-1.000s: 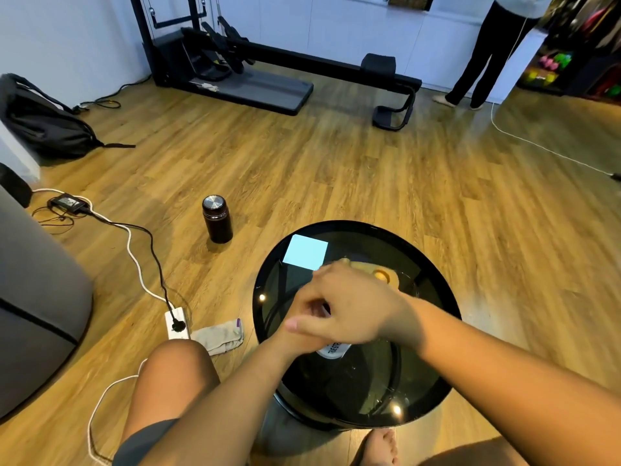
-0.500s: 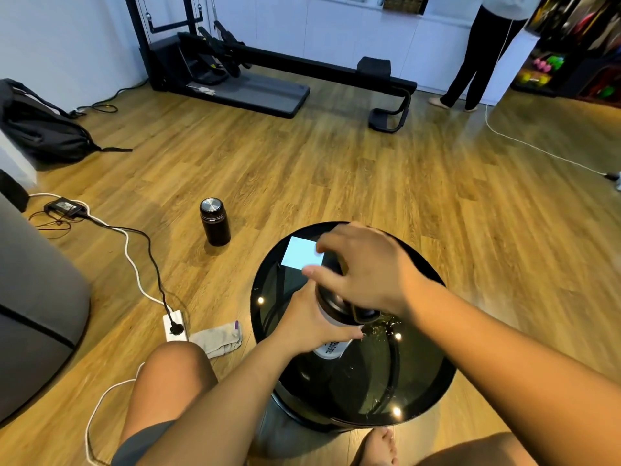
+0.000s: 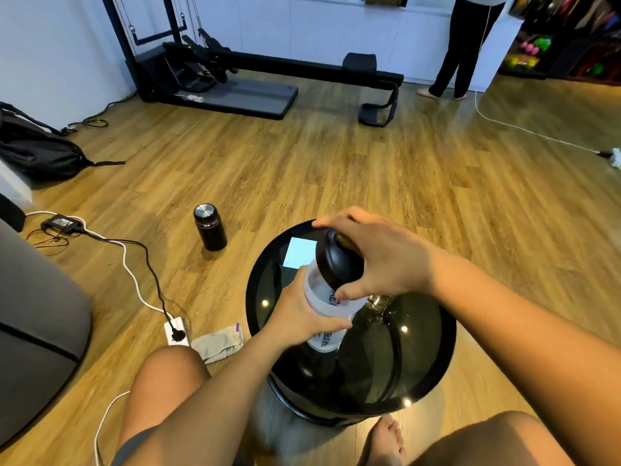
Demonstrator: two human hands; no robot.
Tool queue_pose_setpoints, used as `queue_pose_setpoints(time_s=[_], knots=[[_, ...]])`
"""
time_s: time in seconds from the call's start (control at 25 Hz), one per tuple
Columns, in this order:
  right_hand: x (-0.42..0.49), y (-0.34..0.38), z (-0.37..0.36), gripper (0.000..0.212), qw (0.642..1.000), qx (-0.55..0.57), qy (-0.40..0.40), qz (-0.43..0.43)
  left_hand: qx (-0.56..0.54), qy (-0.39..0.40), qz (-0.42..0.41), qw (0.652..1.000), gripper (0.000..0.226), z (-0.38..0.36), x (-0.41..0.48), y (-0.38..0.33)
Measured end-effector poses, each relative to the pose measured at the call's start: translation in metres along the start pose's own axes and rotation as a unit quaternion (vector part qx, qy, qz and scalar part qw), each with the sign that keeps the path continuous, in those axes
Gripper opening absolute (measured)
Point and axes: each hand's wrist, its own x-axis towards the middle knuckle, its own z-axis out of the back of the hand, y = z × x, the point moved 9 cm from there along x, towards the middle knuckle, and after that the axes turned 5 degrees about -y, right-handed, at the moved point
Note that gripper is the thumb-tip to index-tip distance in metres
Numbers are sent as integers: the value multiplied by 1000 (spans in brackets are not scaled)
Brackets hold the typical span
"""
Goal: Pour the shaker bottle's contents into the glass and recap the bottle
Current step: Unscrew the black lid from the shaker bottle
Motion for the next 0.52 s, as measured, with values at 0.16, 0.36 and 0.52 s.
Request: queue_pose_setpoints(time_s=[0.16,0.36,0.52], knots=[[-62,-79,23,101,951,207,-186,-132,12,-14,2,1000,105,2,-3,0],[-148,-165,-89,80,713,566,-251,-330,44,-6,-23,999,120,5,-7,-7],[-170,-175,-168,55,498,752,-227,-366,57,-18,-38,997,115,9,-14,-11]])
